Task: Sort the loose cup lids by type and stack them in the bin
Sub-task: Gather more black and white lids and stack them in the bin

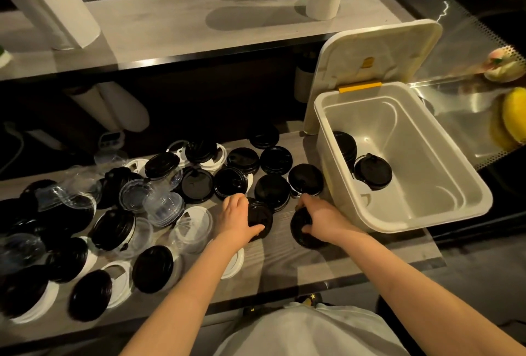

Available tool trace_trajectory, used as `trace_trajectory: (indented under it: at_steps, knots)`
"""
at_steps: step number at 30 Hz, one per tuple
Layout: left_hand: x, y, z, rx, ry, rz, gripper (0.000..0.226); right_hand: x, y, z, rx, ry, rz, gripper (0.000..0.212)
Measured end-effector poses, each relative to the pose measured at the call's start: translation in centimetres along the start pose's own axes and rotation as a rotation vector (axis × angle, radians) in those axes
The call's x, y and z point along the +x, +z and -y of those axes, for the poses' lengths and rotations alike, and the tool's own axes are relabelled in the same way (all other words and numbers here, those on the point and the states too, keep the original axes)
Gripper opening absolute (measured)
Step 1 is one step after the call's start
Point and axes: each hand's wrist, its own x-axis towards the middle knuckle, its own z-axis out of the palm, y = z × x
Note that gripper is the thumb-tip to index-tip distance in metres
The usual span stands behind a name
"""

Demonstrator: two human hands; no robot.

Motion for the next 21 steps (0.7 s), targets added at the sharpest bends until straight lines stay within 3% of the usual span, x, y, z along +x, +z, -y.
trace_trajectory:
  at_steps: [3, 6, 9, 12, 14, 17, 21]
  knots:
    - [-0.1, -0.9, 0.2, -0.146, 0.049, -0.15, 0.042, 0.3, -1.4, 0.8, 0.286, -0.025, -0.148, 0.039]
    - [-0.6, -3.4, -0.5, -0.535, -0.037, -0.257, 0.009, 0.1, -3.0, 2.4, 0.8, -0.062, -0.197, 0.043]
    - [-0.7, -5.1, -1.4, -0.826, -0.095, -0.245, 0.007, 0.1, -3.7, 4.8, 1.12, -0.163, -0.141, 0.044]
    - [-1.5, -6.3, -2.3, -1.332, -0.159, -0.13, 0.011, 0.5, -3.8, 7.3, 1.115, -0.227, -0.231, 0.041]
    - [-2.3, -7.2, -2.3, -1.544, -0.134, -0.085, 0.016, 0.8, -3.7, 8.2, 0.997, -0.247, -0.325, 0.038]
    - [-3.2, -7.7, -1.7, -1.549, -0.058, -0.064, 0.02, 1.1, -3.1, 9.1, 0.861, -0.288, -0.364, 0.035]
    - [-3.7, -7.8, 0.0, -1.48, -0.092, -0.16, 0.023, 1.2, -2.7, 10.0, 0.83, -0.336, -0.278, 0.036]
